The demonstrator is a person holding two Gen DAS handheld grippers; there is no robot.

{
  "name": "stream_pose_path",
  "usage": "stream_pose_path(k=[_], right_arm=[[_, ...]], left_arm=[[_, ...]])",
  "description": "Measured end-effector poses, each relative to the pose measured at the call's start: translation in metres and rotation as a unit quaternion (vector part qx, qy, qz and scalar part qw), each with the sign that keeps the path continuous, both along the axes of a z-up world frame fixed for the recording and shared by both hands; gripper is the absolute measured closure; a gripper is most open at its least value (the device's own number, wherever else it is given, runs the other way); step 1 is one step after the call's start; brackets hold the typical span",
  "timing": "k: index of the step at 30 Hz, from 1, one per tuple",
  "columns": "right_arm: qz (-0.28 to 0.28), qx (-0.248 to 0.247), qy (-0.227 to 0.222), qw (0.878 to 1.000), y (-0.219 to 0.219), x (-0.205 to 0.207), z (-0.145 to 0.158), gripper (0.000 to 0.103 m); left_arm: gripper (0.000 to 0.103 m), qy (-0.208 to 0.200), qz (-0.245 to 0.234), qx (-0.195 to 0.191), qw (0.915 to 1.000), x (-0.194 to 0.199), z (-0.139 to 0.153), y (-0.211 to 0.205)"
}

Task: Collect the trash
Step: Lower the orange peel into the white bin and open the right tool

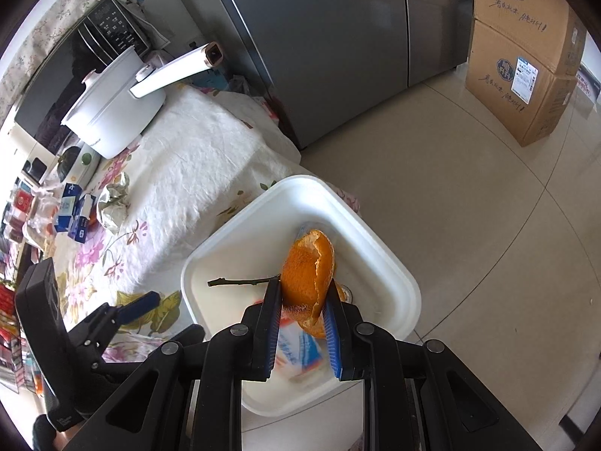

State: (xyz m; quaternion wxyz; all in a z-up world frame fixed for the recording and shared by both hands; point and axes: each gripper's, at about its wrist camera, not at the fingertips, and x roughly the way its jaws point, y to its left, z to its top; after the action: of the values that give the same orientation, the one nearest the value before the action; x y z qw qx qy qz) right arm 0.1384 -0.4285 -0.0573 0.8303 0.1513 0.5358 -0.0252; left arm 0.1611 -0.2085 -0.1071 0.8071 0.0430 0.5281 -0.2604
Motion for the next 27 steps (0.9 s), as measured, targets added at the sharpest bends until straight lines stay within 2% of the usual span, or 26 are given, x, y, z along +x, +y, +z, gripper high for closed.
stream_pose_path(k=[11, 14, 15, 16, 18, 22, 27], right_arm=[[0.004, -0.009, 0.015, 1.0, 0.012, 0.009, -0.007, 0.08], [-0.004, -0.008, 0.017, 1.0, 0.015, 0.012, -0.008, 0.077], [-0.008, -0.003, 0.02, 1.0, 0.016, 0.013, -0.008, 0.071], [-0.011, 0.005, 0.021, 1.0, 0.016, 0.014, -0.007, 0.055], [-0.018, 0.013, 0.015, 1.0, 0.018, 0.014, -0.003, 0.034], [-0.007, 0.011, 0.002, 1.0, 0.031, 0.02, 0.006, 0.03], [0.013, 0.0, -0.005, 1.0, 0.057, 0.03, 0.012, 0.025]], left_arm=[[0.008, -0.012, 0.036, 0.012, 0.9992, 0.0, 0.014, 0.044], [0.008, -0.016, 0.053, 0.008, 0.9984, 0.0, 0.021, 0.06], [0.008, -0.016, 0.058, 0.006, 0.9981, 0.0, 0.023, 0.064], [0.008, -0.016, 0.062, 0.002, 0.9979, -0.001, 0.026, 0.07], [0.007, -0.023, 0.073, 0.0, 0.997, -0.002, 0.035, 0.082], [0.005, -0.044, 0.097, 0.011, 0.9942, -0.003, 0.054, 0.104], [0.004, -0.049, 0.145, 0.001, 0.9882, 0.001, 0.069, 0.137]])
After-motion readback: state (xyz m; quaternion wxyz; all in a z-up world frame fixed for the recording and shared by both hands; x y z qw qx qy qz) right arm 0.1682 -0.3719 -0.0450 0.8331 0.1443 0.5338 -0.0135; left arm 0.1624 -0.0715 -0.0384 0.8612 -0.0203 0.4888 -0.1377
